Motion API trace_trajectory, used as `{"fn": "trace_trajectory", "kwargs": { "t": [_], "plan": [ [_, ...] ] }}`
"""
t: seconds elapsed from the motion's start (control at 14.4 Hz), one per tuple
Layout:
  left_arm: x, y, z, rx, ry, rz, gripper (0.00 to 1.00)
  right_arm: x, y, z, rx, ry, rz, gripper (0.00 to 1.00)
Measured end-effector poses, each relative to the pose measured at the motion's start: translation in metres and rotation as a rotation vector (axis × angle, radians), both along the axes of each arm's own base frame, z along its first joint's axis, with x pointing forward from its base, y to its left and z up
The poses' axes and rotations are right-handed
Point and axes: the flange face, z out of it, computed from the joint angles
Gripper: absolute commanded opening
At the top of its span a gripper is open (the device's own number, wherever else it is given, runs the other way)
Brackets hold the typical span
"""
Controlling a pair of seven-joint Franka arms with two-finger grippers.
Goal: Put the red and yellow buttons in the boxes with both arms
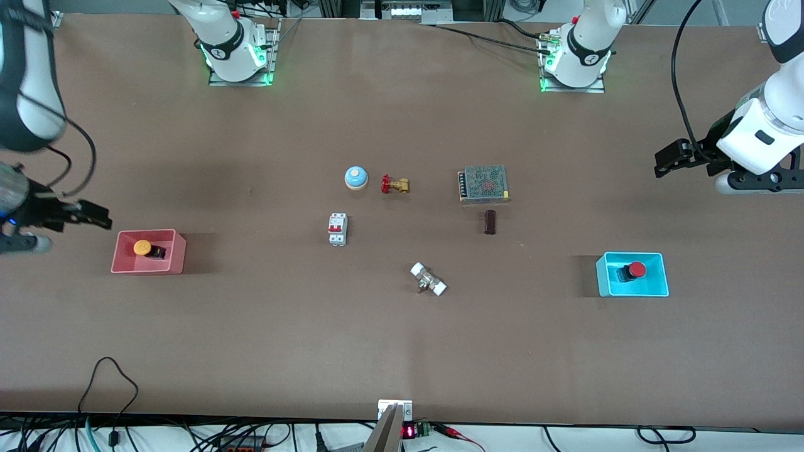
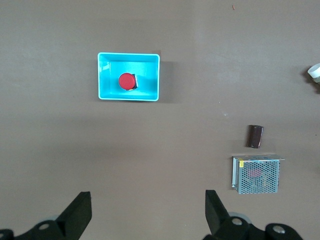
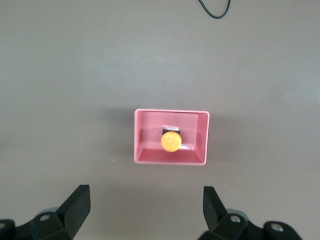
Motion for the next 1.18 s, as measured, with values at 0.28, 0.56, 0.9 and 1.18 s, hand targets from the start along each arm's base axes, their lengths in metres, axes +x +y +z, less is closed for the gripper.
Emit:
{"fn": "trace_trajectory", "kwargs": {
  "t": [0.28, 0.56, 0.9, 1.18],
  "plan": [
    [-0.001, -0.003, 0.001, 0.000, 0.007, -0.006, 1.00, -0.022, 0.041, 0.060, -0.001, -0.008, -0.014, 1.00],
    [-0.002, -0.005, 0.003, 0.000, 0.006, -0.008, 1.00, -0.024, 0.071, 0.064, 0.002, -0.010, -0.023, 1.00],
    [-0.002, -0.004, 0.004, 0.000, 0.006, -0.008, 1.00, -0.025, 0.089, 0.067, 0.004, 0.021, 0.004, 1.00],
    [-0.002, -0.004, 0.004, 0.000, 0.008, -0.008, 1.00, -0.031, 0.093, 0.077, 0.002, 0.075, 0.008, 1.00]
  ]
}}
